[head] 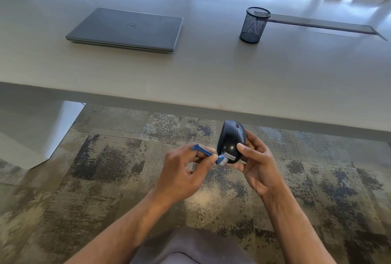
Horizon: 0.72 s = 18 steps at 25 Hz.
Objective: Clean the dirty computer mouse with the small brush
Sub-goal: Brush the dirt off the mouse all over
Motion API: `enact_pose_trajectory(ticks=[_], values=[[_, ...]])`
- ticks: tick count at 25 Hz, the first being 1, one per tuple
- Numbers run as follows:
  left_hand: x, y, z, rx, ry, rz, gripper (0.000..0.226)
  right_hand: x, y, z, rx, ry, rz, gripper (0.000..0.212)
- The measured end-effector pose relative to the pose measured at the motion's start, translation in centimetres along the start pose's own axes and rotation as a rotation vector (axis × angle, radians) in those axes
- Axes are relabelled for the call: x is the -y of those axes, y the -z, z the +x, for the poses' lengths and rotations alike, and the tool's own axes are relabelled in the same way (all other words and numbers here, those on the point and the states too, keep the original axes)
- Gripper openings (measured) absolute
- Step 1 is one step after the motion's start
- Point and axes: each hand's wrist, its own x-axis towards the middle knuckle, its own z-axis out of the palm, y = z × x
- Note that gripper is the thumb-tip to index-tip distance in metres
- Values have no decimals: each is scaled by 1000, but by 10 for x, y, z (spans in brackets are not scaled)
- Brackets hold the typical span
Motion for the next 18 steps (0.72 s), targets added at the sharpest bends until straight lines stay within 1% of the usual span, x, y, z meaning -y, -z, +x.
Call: enact_pose_trajectory(ticks=[3,5,7,11,13,16,18], values=[[-1,-5,1,49,-98,-28,16,-2,-8,3,19,-1,-1,68],[1,-5,5,39,-131,29,14,-6,-12,4,28,-9,-8,67],[7,2,8,16,-110,102,13,-9,-13,5,24,-8,-3,69],[20,23,21,-50,-66,203,18,-7,-10,4,11,9,-16,71],[22,31,30,-81,-56,130,18,-5,-11,4,30,9,-53,71],[19,35,37,27,-41,-101,16,-3,-17,6,62,8,-125,70],[19,35,44,80,3,-174,11,-2,-22,8,79,21,-161,62]])
